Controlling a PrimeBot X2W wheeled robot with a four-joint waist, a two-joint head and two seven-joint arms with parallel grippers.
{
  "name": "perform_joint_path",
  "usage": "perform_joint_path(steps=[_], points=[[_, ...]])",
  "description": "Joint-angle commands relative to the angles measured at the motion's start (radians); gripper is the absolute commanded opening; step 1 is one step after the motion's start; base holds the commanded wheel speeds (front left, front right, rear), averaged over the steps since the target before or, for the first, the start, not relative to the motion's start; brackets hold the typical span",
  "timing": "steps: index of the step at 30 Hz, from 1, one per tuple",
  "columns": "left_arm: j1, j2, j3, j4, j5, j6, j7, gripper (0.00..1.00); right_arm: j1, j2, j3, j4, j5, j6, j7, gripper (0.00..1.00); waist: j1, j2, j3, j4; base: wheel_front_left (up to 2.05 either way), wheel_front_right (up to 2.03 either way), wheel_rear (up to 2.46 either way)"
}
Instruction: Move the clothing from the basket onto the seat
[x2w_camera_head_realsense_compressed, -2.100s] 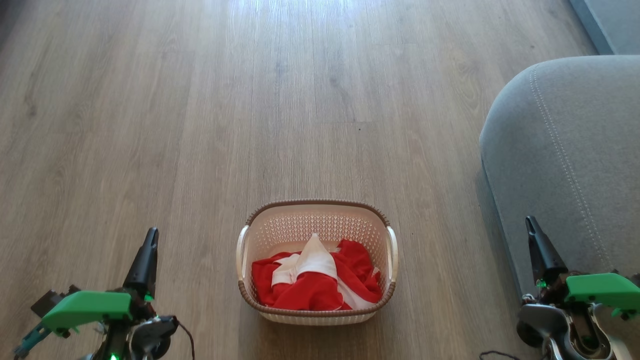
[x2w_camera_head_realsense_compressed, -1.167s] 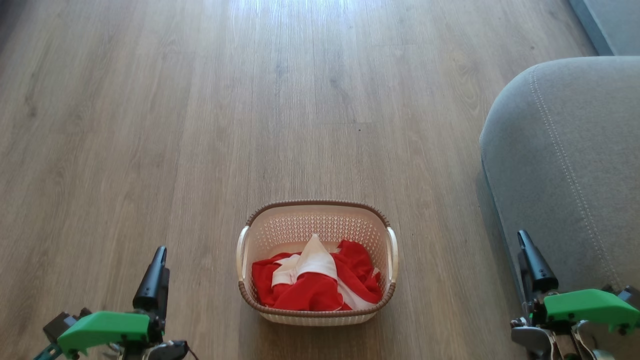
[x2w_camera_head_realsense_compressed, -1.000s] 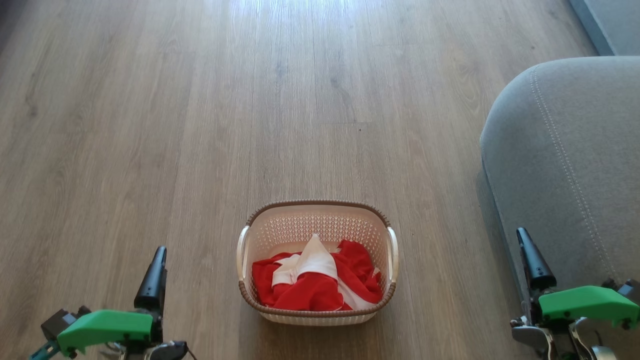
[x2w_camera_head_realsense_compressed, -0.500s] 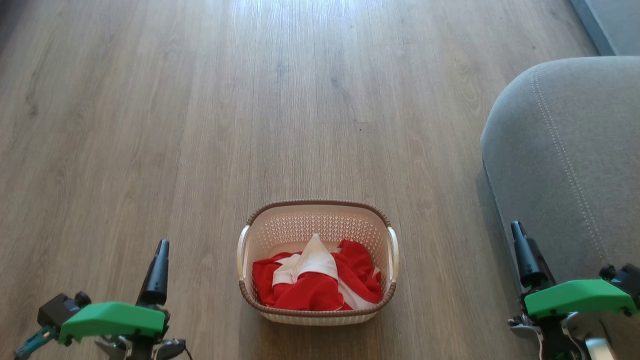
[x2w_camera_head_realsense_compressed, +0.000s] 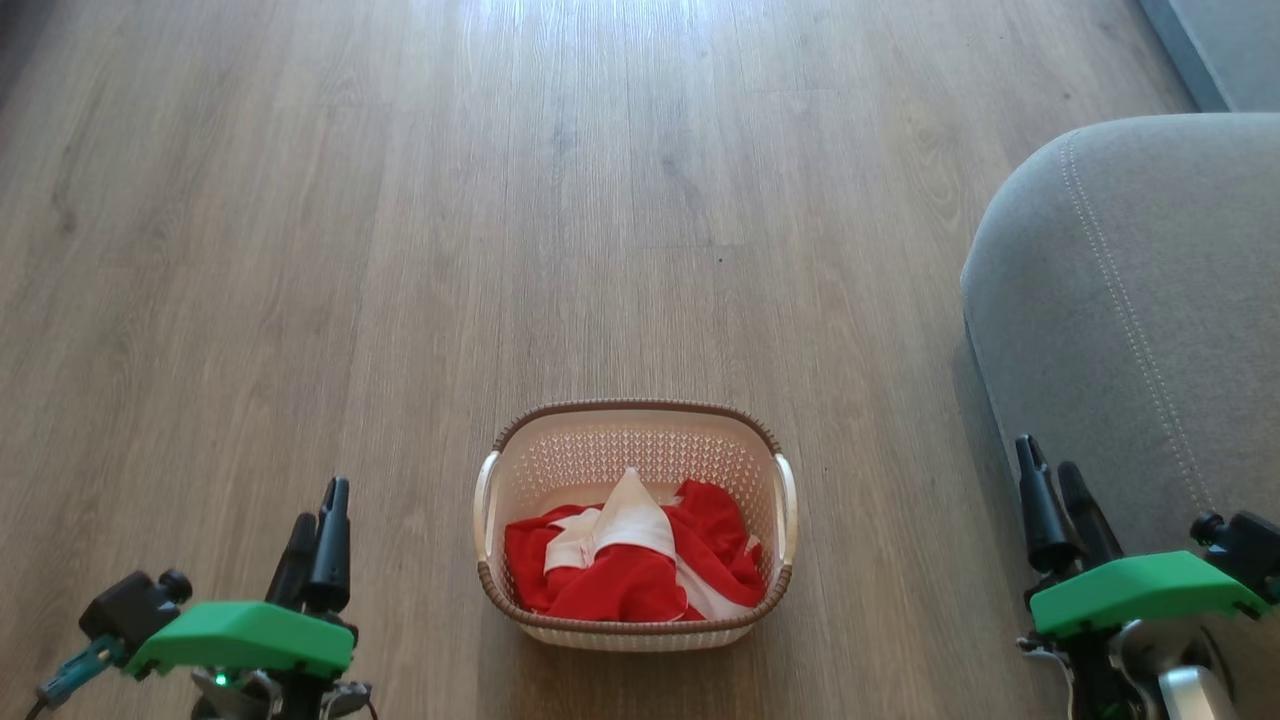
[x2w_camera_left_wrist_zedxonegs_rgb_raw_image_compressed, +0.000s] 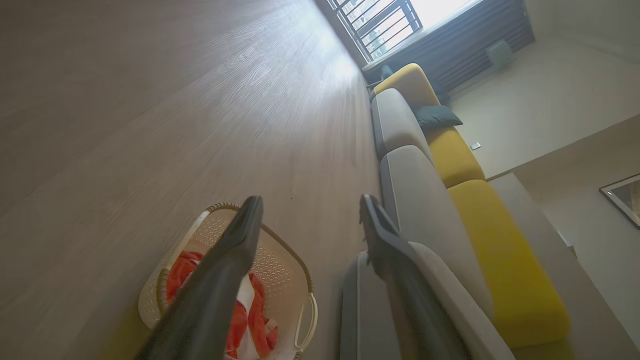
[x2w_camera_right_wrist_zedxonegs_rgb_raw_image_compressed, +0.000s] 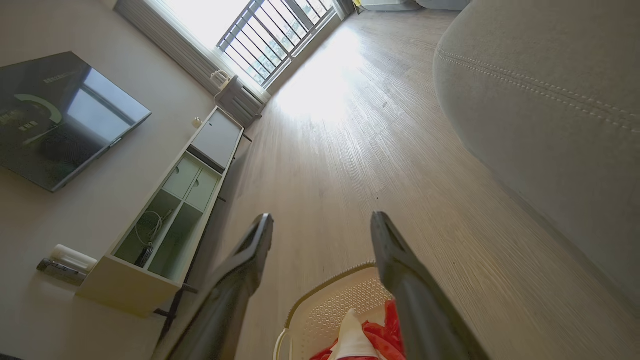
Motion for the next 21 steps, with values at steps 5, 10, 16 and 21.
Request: perform_joint_path(steps=[5,10,16,21], points=[[-0.022,0.009,0.01,-0.048,0.079,0.002,-0.026,1.0,-0.029,-0.009,0.014,-0.049,-0.088,0.0,-0.025,1.0,0.0,0.0,0.001,0.0,0.0,0.0,0.0],[-0.018,0.01,0.009,-0.056,0.141,0.003,-0.041,1.0,-0.029,-0.009,0.017,-0.053,-0.156,0.0,-0.039,1.0,0.0,0.0,0.0,0.0,0.0,0.0,0.0],[-0.016,0.01,0.008,-0.066,0.214,0.004,-0.058,1.0,-0.028,-0.009,0.022,-0.058,-0.234,0.0,-0.057,1.0,0.0,0.0,0.001,0.0,0.0,0.0,0.0],[-0.013,0.01,0.005,-0.074,0.273,0.006,-0.073,1.0,-0.027,-0.009,0.024,-0.061,-0.3,0.0,-0.072,1.0,0.0,0.0,0.001,0.0,0.0,0.0,0.0]])
